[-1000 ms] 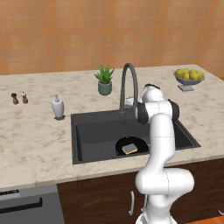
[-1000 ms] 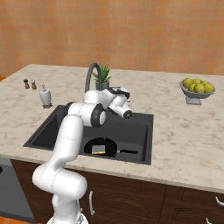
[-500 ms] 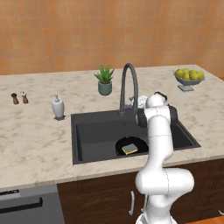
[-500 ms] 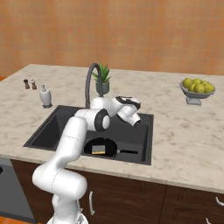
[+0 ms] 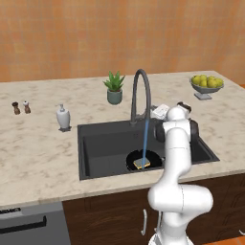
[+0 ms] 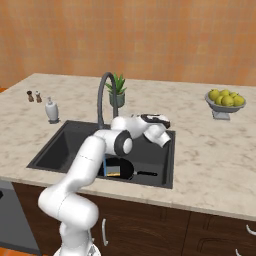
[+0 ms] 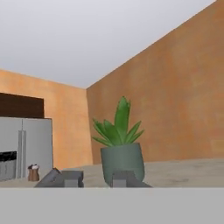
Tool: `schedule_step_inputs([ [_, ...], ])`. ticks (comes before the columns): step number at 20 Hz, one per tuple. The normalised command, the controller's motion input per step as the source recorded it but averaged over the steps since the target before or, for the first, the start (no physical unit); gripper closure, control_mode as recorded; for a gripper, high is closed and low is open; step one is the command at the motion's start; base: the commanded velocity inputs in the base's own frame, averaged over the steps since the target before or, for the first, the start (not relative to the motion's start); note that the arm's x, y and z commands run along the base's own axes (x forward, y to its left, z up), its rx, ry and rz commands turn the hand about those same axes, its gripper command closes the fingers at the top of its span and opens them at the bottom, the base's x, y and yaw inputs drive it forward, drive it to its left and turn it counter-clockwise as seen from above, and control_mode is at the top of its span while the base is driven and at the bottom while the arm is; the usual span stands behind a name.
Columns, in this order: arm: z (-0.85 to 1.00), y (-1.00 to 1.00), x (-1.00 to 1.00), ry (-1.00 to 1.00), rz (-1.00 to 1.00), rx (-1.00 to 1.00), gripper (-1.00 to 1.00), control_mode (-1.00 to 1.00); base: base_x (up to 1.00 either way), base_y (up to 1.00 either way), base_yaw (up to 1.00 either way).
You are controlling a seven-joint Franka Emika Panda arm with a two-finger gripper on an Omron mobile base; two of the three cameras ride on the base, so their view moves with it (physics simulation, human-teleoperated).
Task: Pick the pan and sponge and place them into the sink. Then turn on the water.
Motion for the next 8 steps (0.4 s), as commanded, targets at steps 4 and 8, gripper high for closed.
schedule_step_inputs([
  [4, -0.11, -0.22, -0.41, 0.06, -0.06, -0.03, 1.0, -1.0, 0.0, 0.0, 0.0],
  [8, 0.0, 0.0, -0.01, 0.0, 0.0, 0.02, 1.0, -1.0, 0.0, 0.0, 0.0],
])
